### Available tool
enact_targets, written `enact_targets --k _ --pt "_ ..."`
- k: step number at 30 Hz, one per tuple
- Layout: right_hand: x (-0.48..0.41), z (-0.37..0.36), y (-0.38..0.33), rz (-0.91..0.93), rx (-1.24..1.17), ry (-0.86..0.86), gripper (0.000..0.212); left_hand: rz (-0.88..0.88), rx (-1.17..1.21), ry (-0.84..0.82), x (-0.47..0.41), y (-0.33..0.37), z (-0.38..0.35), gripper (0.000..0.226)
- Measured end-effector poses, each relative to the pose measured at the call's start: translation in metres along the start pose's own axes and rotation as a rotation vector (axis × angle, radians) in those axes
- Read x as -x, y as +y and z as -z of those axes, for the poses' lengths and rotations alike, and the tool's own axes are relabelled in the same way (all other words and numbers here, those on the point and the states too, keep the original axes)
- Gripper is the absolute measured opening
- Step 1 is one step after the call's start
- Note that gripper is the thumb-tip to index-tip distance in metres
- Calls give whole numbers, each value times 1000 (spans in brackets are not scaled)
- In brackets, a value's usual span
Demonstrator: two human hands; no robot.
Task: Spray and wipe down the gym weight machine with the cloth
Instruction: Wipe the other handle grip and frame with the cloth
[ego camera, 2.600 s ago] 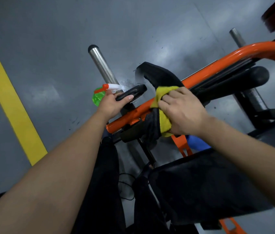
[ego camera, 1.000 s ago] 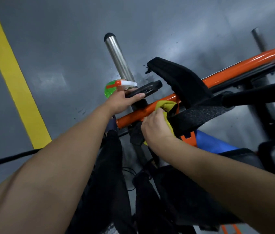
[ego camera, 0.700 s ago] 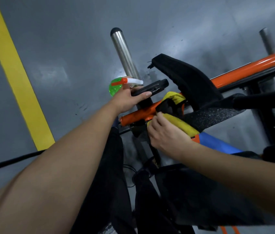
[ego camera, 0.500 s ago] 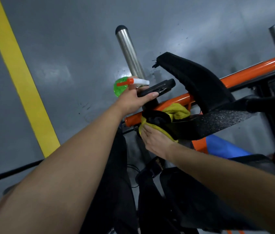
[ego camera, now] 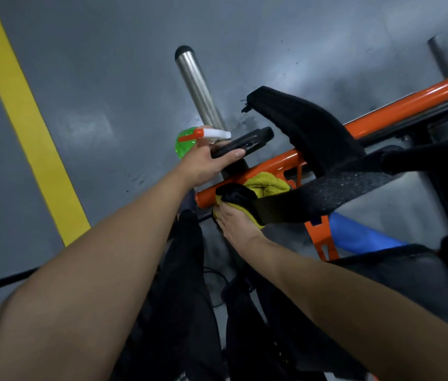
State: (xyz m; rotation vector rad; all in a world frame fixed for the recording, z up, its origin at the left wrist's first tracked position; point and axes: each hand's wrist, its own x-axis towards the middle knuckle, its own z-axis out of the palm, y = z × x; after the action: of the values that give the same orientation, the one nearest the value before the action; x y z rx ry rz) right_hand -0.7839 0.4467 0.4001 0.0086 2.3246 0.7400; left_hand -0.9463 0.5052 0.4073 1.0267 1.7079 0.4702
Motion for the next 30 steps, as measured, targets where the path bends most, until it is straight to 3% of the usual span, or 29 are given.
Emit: enact_targets --k 2,4,9,11,13,15,20,22,26,28,30 --pt "11 -6 -2 188 -96 -161 72 21 -18 13 4 6 -1 45" --pt "29 -1 19 122 -149 -186 73 40 -59 34 8 14 -3 38" --pt "73 11 67 32 -87 -67 55 71 -116 100 20 35 -11 37" --pt "95 7 91 -90 -319 51 45 98 -133 153 24 38 -15 30" --pt "113 -8 108 -199 -600 292 31 109 -158 171 24 40 -18 27" --pt "128 -32 118 -299 -750 548 31 129 -175 147 24 45 -18 30" --pt "139 -74 129 -560 -962 650 44 233 -260 48 18 64 -8 67" --pt "136 -68 138 -676 -1015 565 50 278 -349 -3 15 72 -5 76" --pt "114 -35 168 -829 -1174 54 72 319 -458 -32 13 85 -7 73" --pt "101 -26 171 -819 -1177 -70 88 325 -501 -15 11 92 -12 67" --pt "98 -18 163 -789 -1112 -79 102 376 -547 -21 10 96 -16 63"
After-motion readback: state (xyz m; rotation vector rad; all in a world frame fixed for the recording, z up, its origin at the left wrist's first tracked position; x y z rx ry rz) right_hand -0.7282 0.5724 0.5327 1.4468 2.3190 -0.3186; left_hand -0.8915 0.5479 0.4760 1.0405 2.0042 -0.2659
